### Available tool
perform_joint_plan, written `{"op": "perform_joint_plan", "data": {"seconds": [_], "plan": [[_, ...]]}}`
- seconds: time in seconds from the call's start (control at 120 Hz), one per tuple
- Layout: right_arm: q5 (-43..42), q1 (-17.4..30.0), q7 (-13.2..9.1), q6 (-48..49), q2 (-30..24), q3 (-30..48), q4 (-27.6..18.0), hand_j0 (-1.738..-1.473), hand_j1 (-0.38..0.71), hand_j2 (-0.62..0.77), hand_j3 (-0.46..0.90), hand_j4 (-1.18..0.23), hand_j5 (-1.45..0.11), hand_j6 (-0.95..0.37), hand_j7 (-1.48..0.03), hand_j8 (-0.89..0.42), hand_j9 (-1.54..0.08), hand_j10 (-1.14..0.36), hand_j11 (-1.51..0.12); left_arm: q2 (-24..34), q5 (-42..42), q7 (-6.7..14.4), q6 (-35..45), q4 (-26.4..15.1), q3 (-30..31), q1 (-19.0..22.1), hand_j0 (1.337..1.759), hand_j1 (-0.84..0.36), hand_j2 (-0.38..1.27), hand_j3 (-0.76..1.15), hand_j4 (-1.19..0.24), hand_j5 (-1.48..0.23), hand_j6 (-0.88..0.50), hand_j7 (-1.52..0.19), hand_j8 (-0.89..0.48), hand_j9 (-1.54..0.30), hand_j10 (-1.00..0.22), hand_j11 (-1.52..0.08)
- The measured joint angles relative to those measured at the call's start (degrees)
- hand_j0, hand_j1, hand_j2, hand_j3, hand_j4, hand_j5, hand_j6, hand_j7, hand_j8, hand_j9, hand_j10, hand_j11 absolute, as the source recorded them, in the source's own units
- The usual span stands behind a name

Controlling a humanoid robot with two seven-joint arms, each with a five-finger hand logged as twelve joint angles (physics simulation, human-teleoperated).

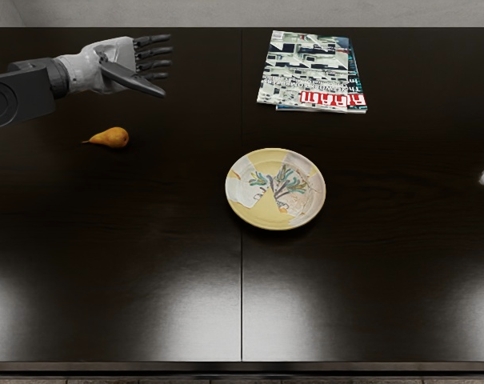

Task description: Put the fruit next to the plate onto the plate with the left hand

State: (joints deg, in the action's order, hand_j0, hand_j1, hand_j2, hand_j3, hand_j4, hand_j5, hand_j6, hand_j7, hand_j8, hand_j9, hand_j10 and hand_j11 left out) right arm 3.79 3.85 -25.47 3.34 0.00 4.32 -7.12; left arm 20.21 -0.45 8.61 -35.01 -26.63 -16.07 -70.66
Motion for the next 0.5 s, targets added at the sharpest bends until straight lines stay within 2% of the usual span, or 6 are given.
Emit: {"op": "perform_joint_plan", "data": {"seconds": [0.192, 0.25, 0.317, 0.417, 0.5], "plan": [[0.0, 0.0, 0.0, 0.0, 0.0, 0.1, 0.0, -1.658, -0.35, 0.00, 0.00, 0.00, 0.00, 0.00, 0.00, 0.00, 0.00, 0.00, 0.00, 1.0, 2.9, 0.0, 0.0, 0.3, -0.1, -0.8, 1.658, 0.33, 0.00, 0.00, -0.02, -0.03, -0.02, -0.03, -0.02, -0.03, -0.02, -0.03], [0.0, 0.0, 0.0, 0.0, 0.0, 0.1, 0.0, -1.658, -0.35, 0.00, 0.00, 0.00, 0.00, 0.00, 0.00, 0.00, 0.00, 0.00, 0.00, 3.5, 7.4, 0.0, 0.0, 0.7, -0.1, -2.7, 1.658, 0.33, 0.00, 0.00, -0.02, -0.03, -0.02, -0.03, -0.02, -0.03, -0.02, -0.03], [0.1, 0.0, 0.0, 0.0, 0.0, 0.1, 0.0, -1.658, -0.35, 0.00, 0.00, 0.00, 0.00, 0.00, 0.00, 0.00, 0.00, 0.00, 0.00, 3.8, 14.3, 0.2, 0.0, 1.1, 0.7, -5.3, 1.658, 0.33, 0.01, 0.00, -0.02, -0.03, -0.02, -0.03, -0.02, -0.03, -0.02, -0.03], [0.1, 0.0, 0.0, 0.0, 0.0, 0.1, 0.0, -1.658, -0.35, 0.00, 0.00, 0.00, 0.00, 0.00, 0.00, 0.00, 0.00, 0.00, 0.00, 3.7, 21.7, 0.7, 0.0, 1.5, 8.8, -11.4, 1.658, 0.33, 0.00, 0.00, -0.02, -0.03, -0.02, -0.03, -0.02, -0.03, -0.02, -0.03], [0.1, 0.0, 0.0, 0.0, 0.0, 0.1, 0.0, -1.658, -0.35, 0.00, 0.00, 0.00, 0.00, 0.00, 0.00, 0.00, 0.00, 0.00, 0.00, 2.1, 26.9, 0.9, 0.0, 1.7, 16.3, -12.9, 1.658, 0.33, 0.00, 0.00, -0.02, -0.03, -0.02, -0.03, -0.02, -0.03, -0.02, -0.03]]}}
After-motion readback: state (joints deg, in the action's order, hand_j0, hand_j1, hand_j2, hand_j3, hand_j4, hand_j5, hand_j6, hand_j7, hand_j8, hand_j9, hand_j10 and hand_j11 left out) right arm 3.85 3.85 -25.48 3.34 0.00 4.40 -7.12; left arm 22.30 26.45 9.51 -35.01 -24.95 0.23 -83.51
